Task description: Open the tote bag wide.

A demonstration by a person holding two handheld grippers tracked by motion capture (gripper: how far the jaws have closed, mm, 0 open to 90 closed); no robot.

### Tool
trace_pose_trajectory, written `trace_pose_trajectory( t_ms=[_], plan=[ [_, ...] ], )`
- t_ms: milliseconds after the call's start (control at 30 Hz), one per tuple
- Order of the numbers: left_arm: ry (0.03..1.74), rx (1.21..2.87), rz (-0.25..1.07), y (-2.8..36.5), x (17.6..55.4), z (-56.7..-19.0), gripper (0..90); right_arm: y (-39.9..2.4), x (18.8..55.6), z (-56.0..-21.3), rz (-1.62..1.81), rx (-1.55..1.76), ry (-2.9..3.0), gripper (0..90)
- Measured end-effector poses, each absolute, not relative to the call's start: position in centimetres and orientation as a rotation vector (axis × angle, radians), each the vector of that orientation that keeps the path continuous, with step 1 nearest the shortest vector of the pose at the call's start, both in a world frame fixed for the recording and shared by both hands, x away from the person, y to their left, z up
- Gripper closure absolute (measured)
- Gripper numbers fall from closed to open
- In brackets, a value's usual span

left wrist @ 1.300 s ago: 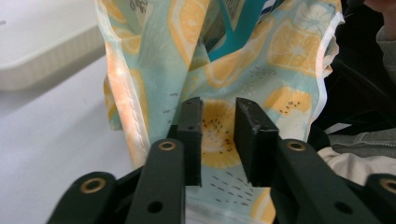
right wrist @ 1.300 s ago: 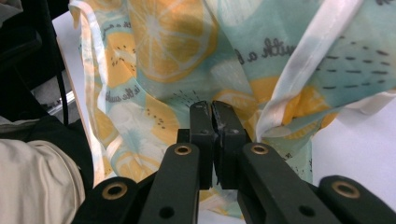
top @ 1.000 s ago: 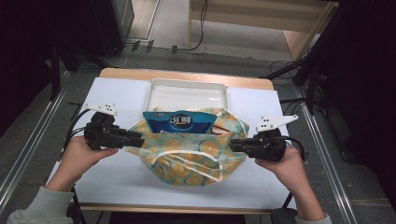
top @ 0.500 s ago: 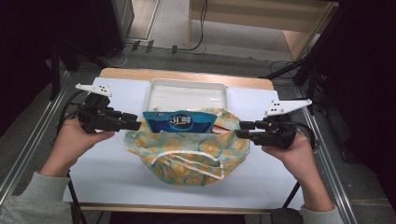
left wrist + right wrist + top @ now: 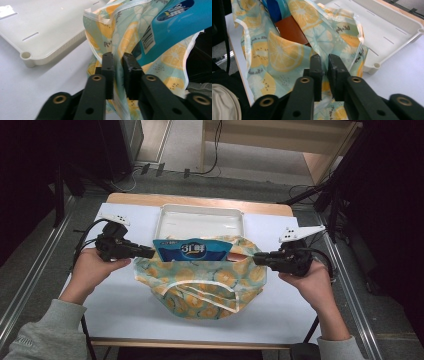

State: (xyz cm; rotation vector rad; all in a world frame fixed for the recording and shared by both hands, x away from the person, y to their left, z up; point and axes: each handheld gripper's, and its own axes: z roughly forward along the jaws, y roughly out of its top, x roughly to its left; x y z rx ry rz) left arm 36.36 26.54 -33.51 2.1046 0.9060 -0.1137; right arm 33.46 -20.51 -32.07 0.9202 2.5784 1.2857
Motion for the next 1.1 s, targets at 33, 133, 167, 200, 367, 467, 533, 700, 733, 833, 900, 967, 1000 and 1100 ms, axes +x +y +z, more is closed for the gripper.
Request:
trace_pose_trajectory(
  t_ms=[33, 133, 167, 200, 367, 467, 533, 700, 733, 833, 900, 967, 1000, 1100],
  plan=[
    [0.906, 2.105, -0.114, 26.5, 36.4, -33.5, 86.7, -20.5, 33.5, -32.1, 1.281, 0.926, 2.586, 88.2],
    [0.909, 2.088, -0.093, 26.5, 36.4, -33.1, 89.5, -20.3, 33.7, -32.0, 1.269, 0.92, 2.583, 90.0],
    [0.908, 2.086, -0.085, 26.5, 36.4, -33.0, 89.9, -20.3, 33.8, -31.9, 1.272, 0.914, 2.577, 90.0],
    [0.906, 2.085, -0.082, 26.5, 36.4, -32.9, 90.0, -20.3, 33.8, -31.7, 1.277, 0.916, 2.571, 90.0],
    [0.906, 2.085, -0.076, 26.4, 36.7, -32.7, 90.0, -20.2, 34.0, -31.2, 1.279, 0.92, 2.553, 90.0],
    [0.919, 2.078, -0.072, 26.3, 37.2, -32.9, 90.0, -20.4, 34.4, -31.2, 1.278, 0.945, 2.542, 90.0],
    [0.928, 2.079, -0.069, 26.1, 37.5, -33.2, 90.0, -20.4, 34.8, -31.4, 1.275, 0.965, 2.538, 90.0],
    [0.944, 2.07, -0.093, 26.1, 37.9, -34.1, 90.0, -20.4, 35.6, -32.3, 1.301, 0.997, 2.539, 90.0],
    [0.949, 2.067, -0.103, 26.1, 37.9, -34.2, 90.0, -20.4, 35.7, -32.6, 1.304, 1.005, 2.543, 90.0],
    [0.956, 2.066, -0.12, 26.2, 37.9, -34.9, 90.0, -20.4, 35.6, -33.3, 1.314, 1.01, 2.553, 90.0],
    [0.967, 2.063, -0.133, 26.2, 37.9, -35.3, 90.0, -20.3, 35.5, -33.7, 1.319, 1.01, 2.556, 90.0],
    [0.975, 2.064, -0.14, 26.1, 38.1, -35.7, 90.0, -20.3, 35.6, -33.9, 1.324, 1.011, 2.557, 90.0],
    [0.978, 2.063, -0.145, 26.0, 38.2, -36.0, 90.0, -20.3, 35.6, -34.0, 1.321, 1.019, 2.557, 90.0],
    [0.982, 2.063, -0.15, 25.7, 38.4, -36.6, 90.0, -20.1, 36.0, -34.5, 1.323, 1.031, 2.562, 90.0]
  ],
)
